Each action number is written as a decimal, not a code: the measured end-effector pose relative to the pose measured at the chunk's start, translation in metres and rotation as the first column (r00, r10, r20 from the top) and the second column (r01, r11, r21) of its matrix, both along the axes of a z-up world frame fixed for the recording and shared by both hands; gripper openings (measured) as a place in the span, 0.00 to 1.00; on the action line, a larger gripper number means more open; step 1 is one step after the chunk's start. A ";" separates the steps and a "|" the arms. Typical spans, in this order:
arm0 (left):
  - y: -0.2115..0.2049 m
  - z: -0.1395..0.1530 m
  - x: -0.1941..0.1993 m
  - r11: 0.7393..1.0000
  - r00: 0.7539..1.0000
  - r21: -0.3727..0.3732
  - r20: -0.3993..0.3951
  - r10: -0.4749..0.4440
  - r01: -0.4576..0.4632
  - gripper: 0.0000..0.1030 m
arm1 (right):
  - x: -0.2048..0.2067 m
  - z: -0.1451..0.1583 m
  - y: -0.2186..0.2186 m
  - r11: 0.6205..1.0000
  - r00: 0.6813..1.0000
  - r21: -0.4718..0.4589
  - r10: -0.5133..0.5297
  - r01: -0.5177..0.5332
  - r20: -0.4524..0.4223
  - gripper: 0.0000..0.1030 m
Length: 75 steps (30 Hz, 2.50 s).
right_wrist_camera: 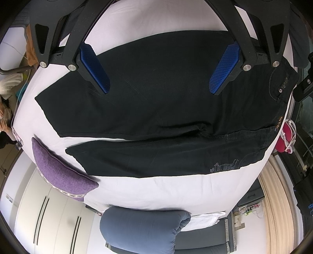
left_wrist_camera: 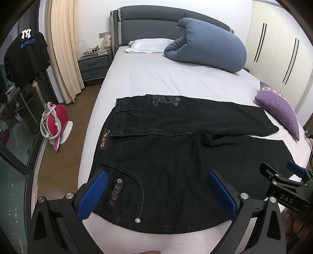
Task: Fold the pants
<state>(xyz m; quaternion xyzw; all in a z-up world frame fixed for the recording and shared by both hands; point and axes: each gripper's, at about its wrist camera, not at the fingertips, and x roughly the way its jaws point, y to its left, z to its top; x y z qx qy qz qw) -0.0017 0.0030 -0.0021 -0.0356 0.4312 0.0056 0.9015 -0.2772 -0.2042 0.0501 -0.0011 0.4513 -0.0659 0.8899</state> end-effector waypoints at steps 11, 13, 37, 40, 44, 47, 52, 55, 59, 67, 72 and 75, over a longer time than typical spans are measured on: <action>0.001 -0.001 0.000 1.000 1.000 -0.008 -0.004 0.002 -0.002 1.00 | 0.000 0.001 0.000 1.000 1.000 0.001 0.007 -0.007 -0.005 1.00; 0.001 -0.001 0.000 1.000 1.000 -0.008 -0.004 0.002 -0.002 1.00 | 0.000 0.001 0.000 1.000 1.000 0.001 0.007 -0.007 -0.006 1.00; 0.038 0.016 0.086 0.992 0.994 -0.063 0.032 -0.109 0.111 1.00 | 0.048 0.028 -0.011 0.940 0.963 0.207 0.258 -0.270 0.083 1.00; 0.043 0.016 0.132 0.981 0.981 -0.009 0.025 -0.194 0.194 1.00 | 0.079 0.035 -0.016 0.908 0.938 0.233 0.332 -0.347 0.103 1.00; 0.053 0.004 0.208 0.960 0.958 0.019 -0.068 -0.279 0.281 1.00 | 0.126 0.039 -0.020 0.856 0.884 0.220 0.450 -0.468 0.128 0.94; 0.059 -0.013 0.265 0.938 0.933 0.043 -0.126 -0.338 0.345 1.00 | 0.165 0.034 -0.019 0.798 0.823 0.207 0.561 -0.566 0.089 0.74; 0.075 -0.063 0.342 0.893 0.855 -0.032 -0.277 -0.439 0.448 0.95 | 0.220 0.013 -0.019 0.715 0.734 0.199 0.679 -0.671 0.036 0.69; 0.079 -0.090 0.365 0.870 0.810 -0.061 -0.339 -0.479 0.489 0.81 | 0.242 -0.003 -0.017 0.676 0.694 0.205 0.720 -0.708 0.018 0.69; 0.080 -0.125 0.386 0.838 0.741 -0.081 -0.427 -0.519 0.540 0.73 | 0.266 -0.024 -0.013 0.638 0.654 0.226 0.756 -0.737 -0.001 0.69; 0.082 -0.127 0.388 0.803 0.694 -0.078 -0.458 -0.556 0.591 0.50 | 0.295 -0.042 0.008 0.593 0.609 0.252 0.793 -0.765 -0.017 0.68; 0.079 -0.116 0.371 0.766 0.665 -0.019 -0.483 -0.570 0.642 0.14 | 0.322 -0.045 0.032 0.568 0.580 0.235 0.815 -0.789 -0.021 0.68; 0.089 -0.099 0.363 0.781 0.704 -0.001 -0.434 -0.562 0.624 0.04 | 0.342 -0.046 0.048 0.562 0.564 0.208 0.824 -0.801 -0.052 0.63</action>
